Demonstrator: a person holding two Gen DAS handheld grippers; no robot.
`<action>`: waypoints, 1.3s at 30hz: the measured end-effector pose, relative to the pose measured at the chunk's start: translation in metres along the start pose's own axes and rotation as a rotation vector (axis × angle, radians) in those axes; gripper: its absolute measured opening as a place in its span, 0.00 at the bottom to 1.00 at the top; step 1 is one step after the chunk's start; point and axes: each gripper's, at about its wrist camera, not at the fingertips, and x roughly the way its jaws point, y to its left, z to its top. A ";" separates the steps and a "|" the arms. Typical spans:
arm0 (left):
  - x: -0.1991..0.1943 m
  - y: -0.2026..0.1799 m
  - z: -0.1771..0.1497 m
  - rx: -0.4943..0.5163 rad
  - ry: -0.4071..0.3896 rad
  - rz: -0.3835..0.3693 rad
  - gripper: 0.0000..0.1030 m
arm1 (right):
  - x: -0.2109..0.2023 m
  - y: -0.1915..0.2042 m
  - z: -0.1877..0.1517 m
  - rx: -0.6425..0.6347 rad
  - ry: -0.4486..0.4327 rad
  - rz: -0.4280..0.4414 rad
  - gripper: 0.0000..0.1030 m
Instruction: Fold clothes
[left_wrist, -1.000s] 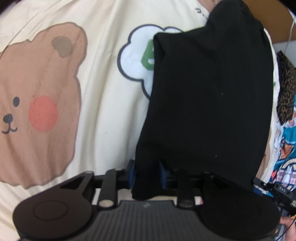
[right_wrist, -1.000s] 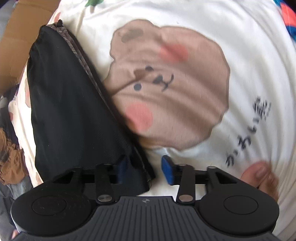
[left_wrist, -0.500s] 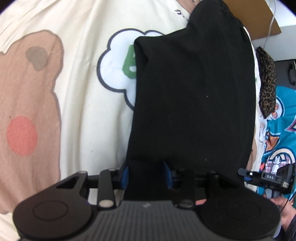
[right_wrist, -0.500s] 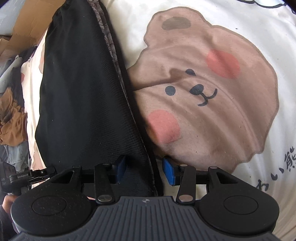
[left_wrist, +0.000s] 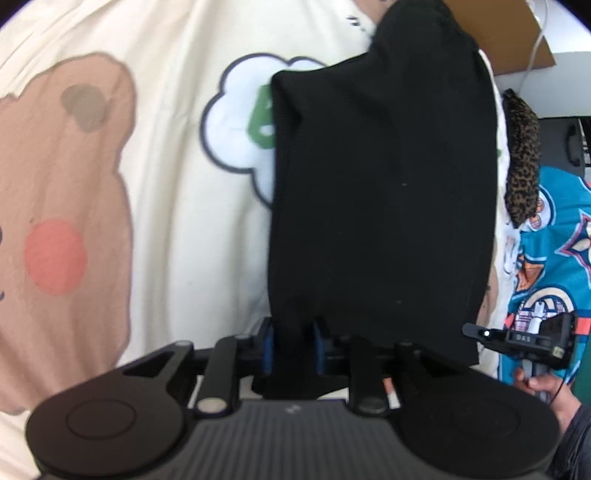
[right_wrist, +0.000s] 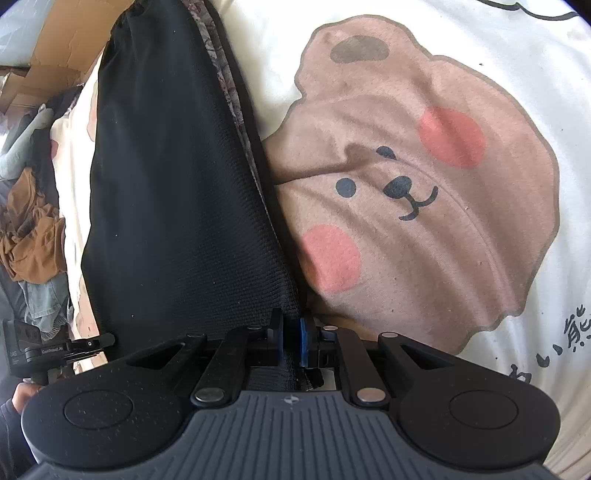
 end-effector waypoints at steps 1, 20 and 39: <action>0.002 0.002 -0.001 -0.006 0.003 0.000 0.26 | 0.001 0.000 0.000 0.001 0.000 0.001 0.10; 0.007 0.003 -0.008 0.008 0.001 0.006 0.08 | 0.007 0.005 0.001 0.010 -0.004 -0.015 0.06; -0.080 -0.080 -0.018 -0.077 -0.088 0.052 0.05 | -0.072 0.067 -0.011 0.017 -0.112 -0.041 0.03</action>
